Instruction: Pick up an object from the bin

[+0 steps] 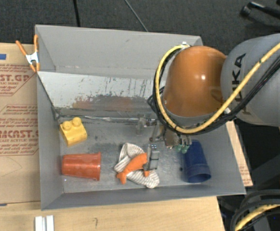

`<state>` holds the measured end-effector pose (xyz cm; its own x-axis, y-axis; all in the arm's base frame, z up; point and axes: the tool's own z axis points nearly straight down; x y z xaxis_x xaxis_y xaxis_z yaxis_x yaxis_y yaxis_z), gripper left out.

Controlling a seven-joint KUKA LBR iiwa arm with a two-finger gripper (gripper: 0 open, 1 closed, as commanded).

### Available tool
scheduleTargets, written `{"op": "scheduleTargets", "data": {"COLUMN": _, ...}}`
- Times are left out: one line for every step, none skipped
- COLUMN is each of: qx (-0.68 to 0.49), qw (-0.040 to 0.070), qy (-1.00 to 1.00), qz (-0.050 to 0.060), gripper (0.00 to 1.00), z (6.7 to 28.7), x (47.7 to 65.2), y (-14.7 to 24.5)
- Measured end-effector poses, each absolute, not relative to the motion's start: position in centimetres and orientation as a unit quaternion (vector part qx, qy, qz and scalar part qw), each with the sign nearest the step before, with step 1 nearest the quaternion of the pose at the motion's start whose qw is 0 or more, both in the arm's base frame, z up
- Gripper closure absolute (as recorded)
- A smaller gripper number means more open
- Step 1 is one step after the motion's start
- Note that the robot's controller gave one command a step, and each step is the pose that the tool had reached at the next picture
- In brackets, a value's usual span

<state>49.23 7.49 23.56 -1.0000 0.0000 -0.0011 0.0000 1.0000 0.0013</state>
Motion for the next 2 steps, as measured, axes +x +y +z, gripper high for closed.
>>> {"op": "scheduleTargets", "data": {"qx": 0.0, "qw": 0.001, "qy": 1.0, "qz": 0.001, "gripper": 0.0, "z": 23.6, "x": 49.2, "y": 7.5}}
{"op": "scheduleTargets", "data": {"qx": -0.033, "qw": 0.004, "qy": 0.999, "qz": 0.0, "gripper": 0.0, "z": 18.7, "x": 49.9, "y": 7.8}}
